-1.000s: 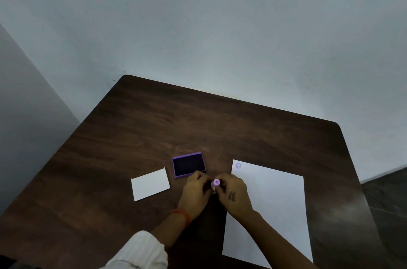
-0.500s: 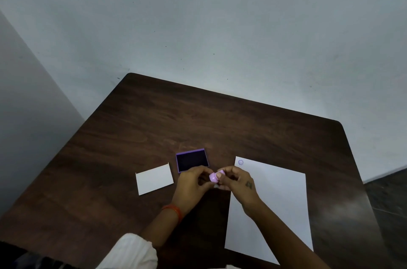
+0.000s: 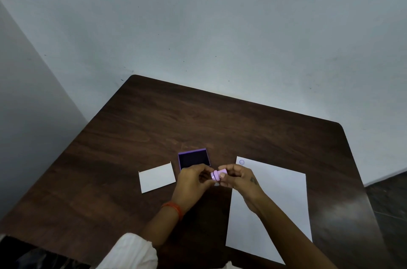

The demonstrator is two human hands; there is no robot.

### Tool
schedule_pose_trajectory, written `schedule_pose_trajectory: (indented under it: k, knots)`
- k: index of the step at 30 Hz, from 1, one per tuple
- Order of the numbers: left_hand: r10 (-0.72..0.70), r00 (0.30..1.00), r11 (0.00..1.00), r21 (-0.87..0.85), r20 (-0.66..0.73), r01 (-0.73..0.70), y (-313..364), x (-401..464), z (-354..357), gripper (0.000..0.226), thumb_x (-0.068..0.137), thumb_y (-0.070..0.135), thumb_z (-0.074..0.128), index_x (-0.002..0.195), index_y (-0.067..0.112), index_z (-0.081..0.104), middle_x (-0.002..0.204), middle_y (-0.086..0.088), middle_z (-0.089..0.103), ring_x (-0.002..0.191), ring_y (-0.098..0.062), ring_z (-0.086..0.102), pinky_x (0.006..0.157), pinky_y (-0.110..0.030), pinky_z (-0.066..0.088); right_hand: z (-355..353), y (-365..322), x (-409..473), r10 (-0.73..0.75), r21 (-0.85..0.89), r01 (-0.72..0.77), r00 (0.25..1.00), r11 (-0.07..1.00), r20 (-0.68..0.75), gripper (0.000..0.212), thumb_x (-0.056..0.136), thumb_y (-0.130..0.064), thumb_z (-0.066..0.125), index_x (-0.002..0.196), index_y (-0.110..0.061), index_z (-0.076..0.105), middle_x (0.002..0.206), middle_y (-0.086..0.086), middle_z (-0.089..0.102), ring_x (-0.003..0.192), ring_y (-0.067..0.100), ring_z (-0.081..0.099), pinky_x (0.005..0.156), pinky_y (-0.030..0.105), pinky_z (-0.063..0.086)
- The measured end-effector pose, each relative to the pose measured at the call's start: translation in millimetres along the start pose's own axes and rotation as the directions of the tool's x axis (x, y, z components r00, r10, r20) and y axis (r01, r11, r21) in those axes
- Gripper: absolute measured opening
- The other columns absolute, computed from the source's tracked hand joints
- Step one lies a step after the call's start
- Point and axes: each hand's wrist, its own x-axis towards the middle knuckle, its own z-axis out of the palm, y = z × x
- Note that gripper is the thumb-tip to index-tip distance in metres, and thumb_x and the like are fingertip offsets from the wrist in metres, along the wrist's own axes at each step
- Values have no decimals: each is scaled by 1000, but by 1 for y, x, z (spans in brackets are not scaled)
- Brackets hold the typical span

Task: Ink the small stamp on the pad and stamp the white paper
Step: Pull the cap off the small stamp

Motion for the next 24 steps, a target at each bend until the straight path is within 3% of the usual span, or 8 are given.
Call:
schedule_pose_trajectory:
  k: [3,7,9,13,19,24]
  knots:
    - [7,1000,1000,12,6,-7,0,0,0,25,74,23,74,98,21,68,95,4,72,86,-2,63,80,-12,48,0,-1,-1,16,16,-16,1000,1000,11,7,78,-19,70,83,-22,67,85,1,71,74,11,70,60,12,55]
    - [-25,1000,999,-20,-1,25,-2,0,2,25,73,21,74,97,24,67,97,6,71,90,-2,63,87,-15,47,-5,-2,1,124,172,-125,992,977,15,15,81,-12,66,96,-10,69,92,7,73,80,18,72,64,17,58]
    - [-71,997,996,-52,5,72,-5,-1,4,26,72,19,75,96,23,67,98,7,70,92,-3,63,88,-16,46,-12,-3,0,195,363,-204,979,909,62,15,84,-5,61,94,-9,71,86,6,76,78,19,73,62,20,58]
    - [-135,989,988,-72,59,139,-13,-3,9,25,72,15,75,95,23,65,97,7,69,90,-1,62,88,-20,50,-22,1,-5,285,657,-339,939,673,192,24,86,2,54,80,-6,76,82,12,77,72,20,74,57,25,59]
    - [-152,985,988,5,85,152,-25,-9,21,27,73,18,74,99,23,65,106,4,67,94,-4,60,90,-21,49,-26,6,-10,226,734,-341,940,587,255,19,76,1,58,82,-3,76,84,15,77,71,21,74,57,25,60]
    - [-114,991,990,94,73,107,-33,-9,23,24,72,25,75,95,23,65,105,5,63,93,-4,56,79,-11,43,-26,2,-9,175,740,-339,940,581,293,21,74,0,57,82,-4,76,84,14,77,71,20,74,57,25,60]
